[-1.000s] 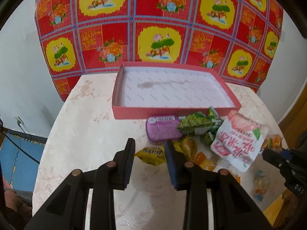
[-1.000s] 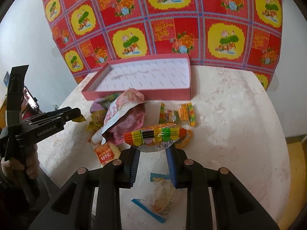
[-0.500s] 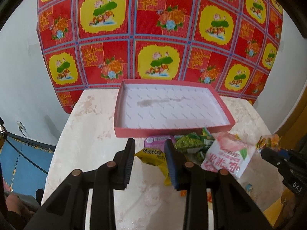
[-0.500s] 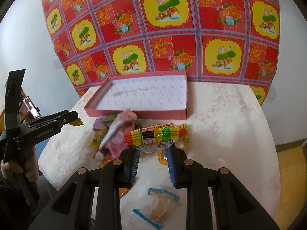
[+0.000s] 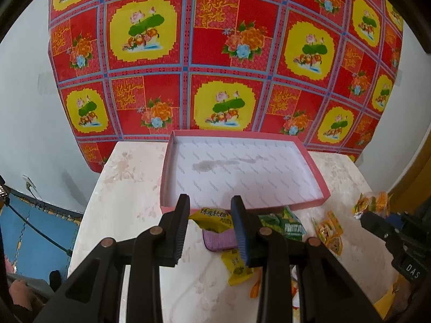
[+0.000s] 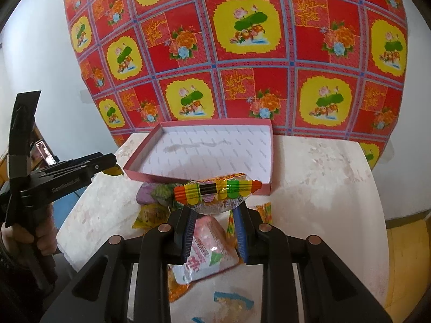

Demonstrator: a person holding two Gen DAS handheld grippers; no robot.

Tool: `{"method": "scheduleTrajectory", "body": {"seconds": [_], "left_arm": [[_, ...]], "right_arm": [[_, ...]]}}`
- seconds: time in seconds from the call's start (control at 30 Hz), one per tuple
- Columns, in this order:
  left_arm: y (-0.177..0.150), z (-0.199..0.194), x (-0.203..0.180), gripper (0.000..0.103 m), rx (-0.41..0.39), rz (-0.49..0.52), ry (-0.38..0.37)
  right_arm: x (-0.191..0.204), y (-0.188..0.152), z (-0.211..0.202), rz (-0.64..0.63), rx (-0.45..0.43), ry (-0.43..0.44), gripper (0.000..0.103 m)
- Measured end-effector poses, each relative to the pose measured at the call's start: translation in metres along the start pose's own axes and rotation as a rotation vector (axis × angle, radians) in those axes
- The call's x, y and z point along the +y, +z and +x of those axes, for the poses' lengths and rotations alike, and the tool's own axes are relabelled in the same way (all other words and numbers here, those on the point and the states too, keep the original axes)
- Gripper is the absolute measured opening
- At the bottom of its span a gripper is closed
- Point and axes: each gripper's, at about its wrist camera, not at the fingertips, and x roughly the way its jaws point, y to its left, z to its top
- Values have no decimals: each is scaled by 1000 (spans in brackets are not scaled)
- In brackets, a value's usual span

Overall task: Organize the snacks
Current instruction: 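Carry the yellow packet with the left tool while the right tool carries the candy stick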

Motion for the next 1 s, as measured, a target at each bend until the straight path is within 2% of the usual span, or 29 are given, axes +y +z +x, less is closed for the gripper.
{"method": "scheduleTrajectory", "body": {"seconds": [0.67, 1.0], "left_arm": [[25, 20, 3, 33, -11, -12, -13], [33, 22, 14, 33, -19, -44, -58]], "right_arm": [[-2, 35, 20, -21, -8, 5, 28], [6, 53, 25, -47, -31, 13, 28]]}}
